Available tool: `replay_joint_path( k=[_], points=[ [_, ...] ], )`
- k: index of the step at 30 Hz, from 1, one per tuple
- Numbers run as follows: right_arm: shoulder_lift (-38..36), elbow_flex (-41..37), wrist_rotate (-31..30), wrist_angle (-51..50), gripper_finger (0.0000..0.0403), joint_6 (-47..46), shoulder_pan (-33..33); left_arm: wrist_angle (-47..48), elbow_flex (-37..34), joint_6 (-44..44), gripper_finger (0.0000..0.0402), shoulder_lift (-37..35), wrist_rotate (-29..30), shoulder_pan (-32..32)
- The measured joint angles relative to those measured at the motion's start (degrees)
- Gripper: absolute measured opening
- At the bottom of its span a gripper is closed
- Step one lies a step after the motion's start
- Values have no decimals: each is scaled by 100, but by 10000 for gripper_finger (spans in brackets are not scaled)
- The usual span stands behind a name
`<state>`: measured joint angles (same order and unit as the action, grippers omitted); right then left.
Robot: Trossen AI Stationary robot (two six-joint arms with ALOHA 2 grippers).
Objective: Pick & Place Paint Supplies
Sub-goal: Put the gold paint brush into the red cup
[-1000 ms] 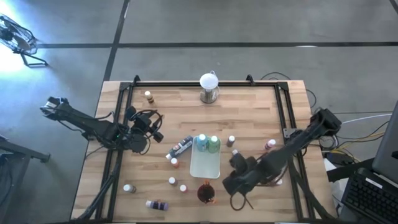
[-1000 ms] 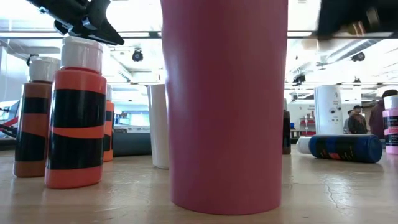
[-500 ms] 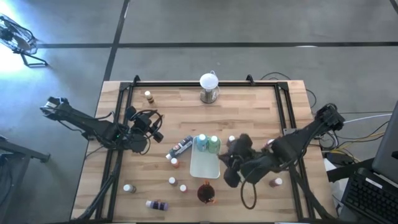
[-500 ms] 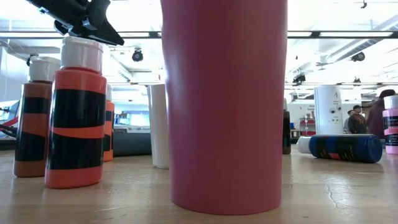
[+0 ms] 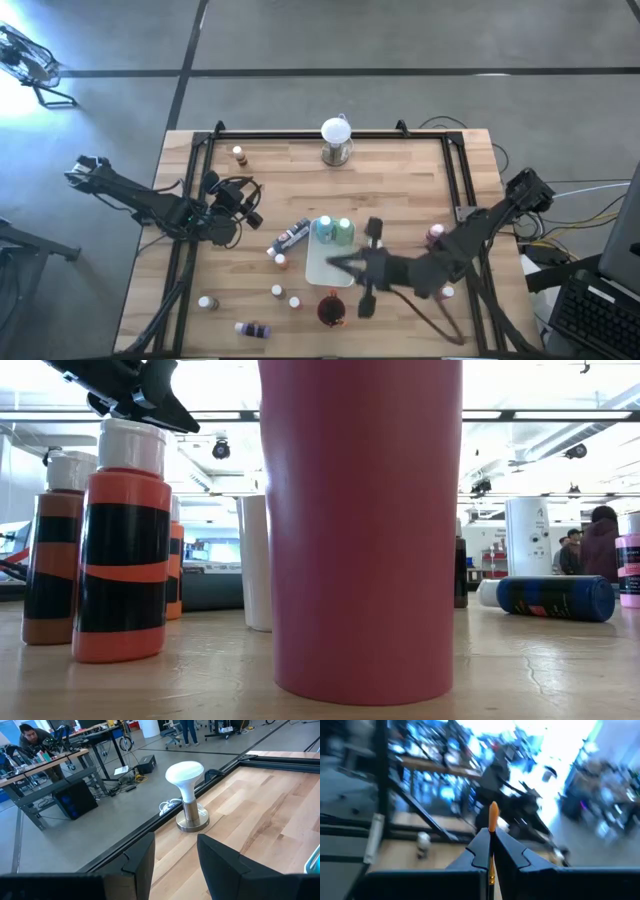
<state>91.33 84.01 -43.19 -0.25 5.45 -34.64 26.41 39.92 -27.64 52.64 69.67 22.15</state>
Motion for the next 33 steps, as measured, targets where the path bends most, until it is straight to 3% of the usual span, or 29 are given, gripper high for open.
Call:
replay_joint_path(
  k=[8,14,20,30,33],
  points=[
    [37,-1251,876,2456,8,822,-270,0,0,2,154,0,0,0],
    [17,-2243,1388,4576,8,809,-286,0,0,1,154,2,0,1],
    [2,-2598,1518,4911,8,350,-286,0,0,0,154,2,-1,-1],
    [170,-2551,1547,4883,8,265,-286,0,0,1,154,2,0,0],
    [294,-2551,1851,4809,8,18,-274,0,0,2,154,2,-2,1]
  ],
)
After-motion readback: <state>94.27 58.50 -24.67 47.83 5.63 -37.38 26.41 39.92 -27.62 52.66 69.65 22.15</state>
